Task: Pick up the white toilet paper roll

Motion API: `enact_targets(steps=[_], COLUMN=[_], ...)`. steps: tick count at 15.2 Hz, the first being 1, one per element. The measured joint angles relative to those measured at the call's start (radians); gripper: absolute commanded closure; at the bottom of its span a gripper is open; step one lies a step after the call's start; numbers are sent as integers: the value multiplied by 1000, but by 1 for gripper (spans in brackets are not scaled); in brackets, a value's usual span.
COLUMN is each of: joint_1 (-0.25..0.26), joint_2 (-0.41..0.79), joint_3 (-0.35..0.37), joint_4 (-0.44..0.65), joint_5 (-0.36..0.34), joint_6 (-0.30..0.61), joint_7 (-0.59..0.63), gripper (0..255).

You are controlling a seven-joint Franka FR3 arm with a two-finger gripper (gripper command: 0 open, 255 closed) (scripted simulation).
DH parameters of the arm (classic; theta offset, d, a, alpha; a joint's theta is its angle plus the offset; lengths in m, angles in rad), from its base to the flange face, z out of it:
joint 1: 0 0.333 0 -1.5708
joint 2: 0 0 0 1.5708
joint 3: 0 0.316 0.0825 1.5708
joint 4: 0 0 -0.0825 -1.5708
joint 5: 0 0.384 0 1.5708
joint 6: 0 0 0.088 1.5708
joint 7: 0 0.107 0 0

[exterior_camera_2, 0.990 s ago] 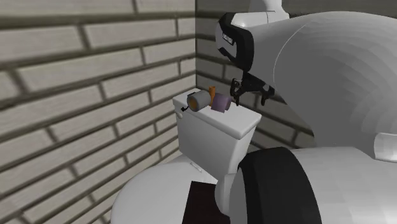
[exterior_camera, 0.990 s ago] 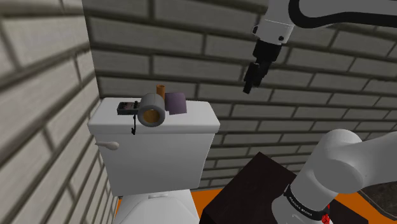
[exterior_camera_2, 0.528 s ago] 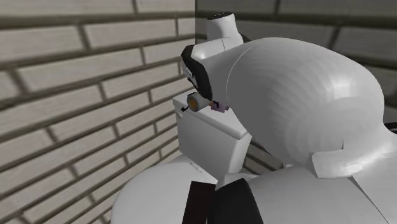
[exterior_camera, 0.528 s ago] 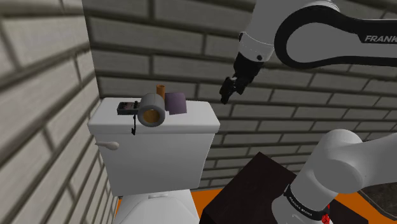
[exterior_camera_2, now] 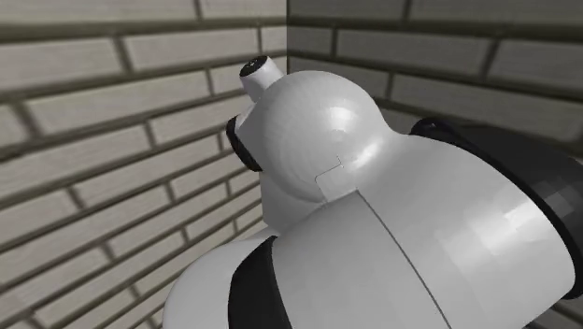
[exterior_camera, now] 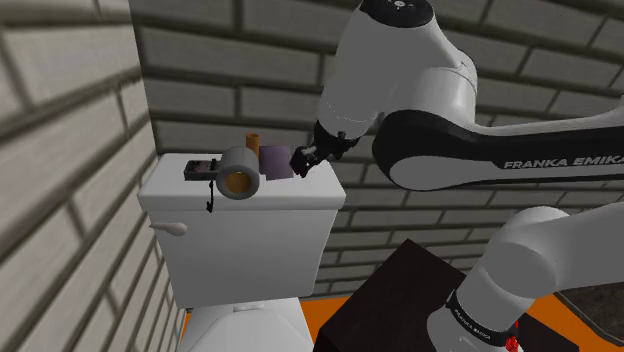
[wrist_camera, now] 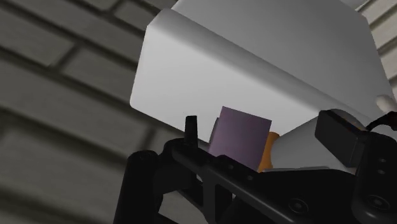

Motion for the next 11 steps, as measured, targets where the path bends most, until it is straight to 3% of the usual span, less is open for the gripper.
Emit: enact_targets(steps=[2,6,11], joint_1=[-82,-315,-699], joint_2=[37,95,46], joint_3=[121,406,783], joint_4=[34,133,326], joint_5=[-52,-173,-265], joint_6=[42,94,95], joint_7=[114,347,557], gripper=[0,0,0])
